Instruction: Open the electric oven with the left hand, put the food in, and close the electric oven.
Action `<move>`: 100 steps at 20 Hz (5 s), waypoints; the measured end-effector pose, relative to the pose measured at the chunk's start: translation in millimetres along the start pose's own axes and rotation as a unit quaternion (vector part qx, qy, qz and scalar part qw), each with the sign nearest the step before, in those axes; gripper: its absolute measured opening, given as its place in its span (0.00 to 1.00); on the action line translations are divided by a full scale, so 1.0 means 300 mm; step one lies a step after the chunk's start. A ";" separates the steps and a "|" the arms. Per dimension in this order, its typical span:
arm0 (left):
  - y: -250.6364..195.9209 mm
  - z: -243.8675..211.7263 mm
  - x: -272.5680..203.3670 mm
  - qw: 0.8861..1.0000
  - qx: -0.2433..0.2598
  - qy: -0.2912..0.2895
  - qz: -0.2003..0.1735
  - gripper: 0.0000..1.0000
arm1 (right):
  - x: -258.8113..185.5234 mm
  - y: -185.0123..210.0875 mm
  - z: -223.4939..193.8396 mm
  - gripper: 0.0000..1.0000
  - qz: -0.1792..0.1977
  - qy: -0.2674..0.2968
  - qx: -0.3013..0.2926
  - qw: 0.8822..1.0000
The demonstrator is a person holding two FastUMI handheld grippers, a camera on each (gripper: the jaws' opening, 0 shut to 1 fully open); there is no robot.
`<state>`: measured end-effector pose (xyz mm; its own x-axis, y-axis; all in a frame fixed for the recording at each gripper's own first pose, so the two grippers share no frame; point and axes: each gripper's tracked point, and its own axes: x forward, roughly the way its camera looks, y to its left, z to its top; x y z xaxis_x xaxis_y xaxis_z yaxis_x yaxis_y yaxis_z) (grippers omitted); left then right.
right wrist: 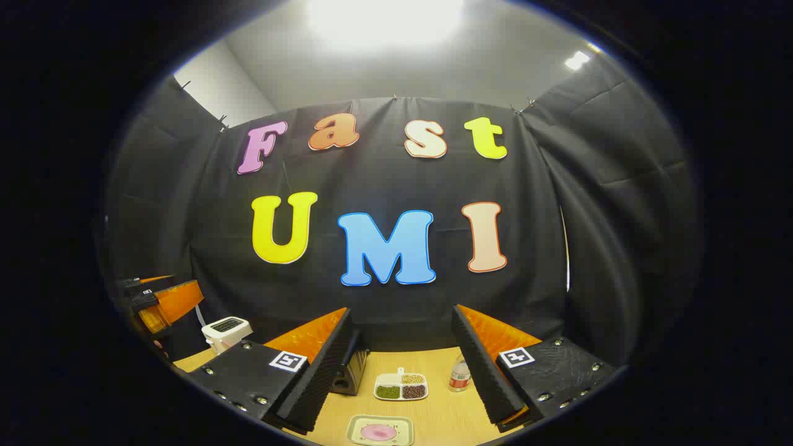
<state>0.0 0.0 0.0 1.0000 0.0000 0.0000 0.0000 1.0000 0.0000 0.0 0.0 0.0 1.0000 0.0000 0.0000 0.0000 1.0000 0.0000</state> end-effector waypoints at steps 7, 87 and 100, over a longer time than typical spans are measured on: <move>0.014 -0.014 0.037 1.000 0.001 0.004 0.003 1.00 | 0.018 -0.019 -0.025 0.97 -0.005 0.006 0.003 1.000; 0.235 -0.256 0.098 0.999 0.025 0.041 0.000 1.00 | 0.037 -0.131 -1.296 0.98 0.021 0.609 0.105 0.786; 0.315 -0.332 0.011 0.995 0.034 0.083 0.038 1.00 | 0.080 -0.118 -1.472 0.89 0.020 0.644 -0.014 0.764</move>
<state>3.3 94.4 -99.7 0.9834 0.0803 -0.1625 -0.0690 0.9948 0.0743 24.1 -35.5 -441.6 0.1685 0.0126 -0.9856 -0.0498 0.9988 0.0042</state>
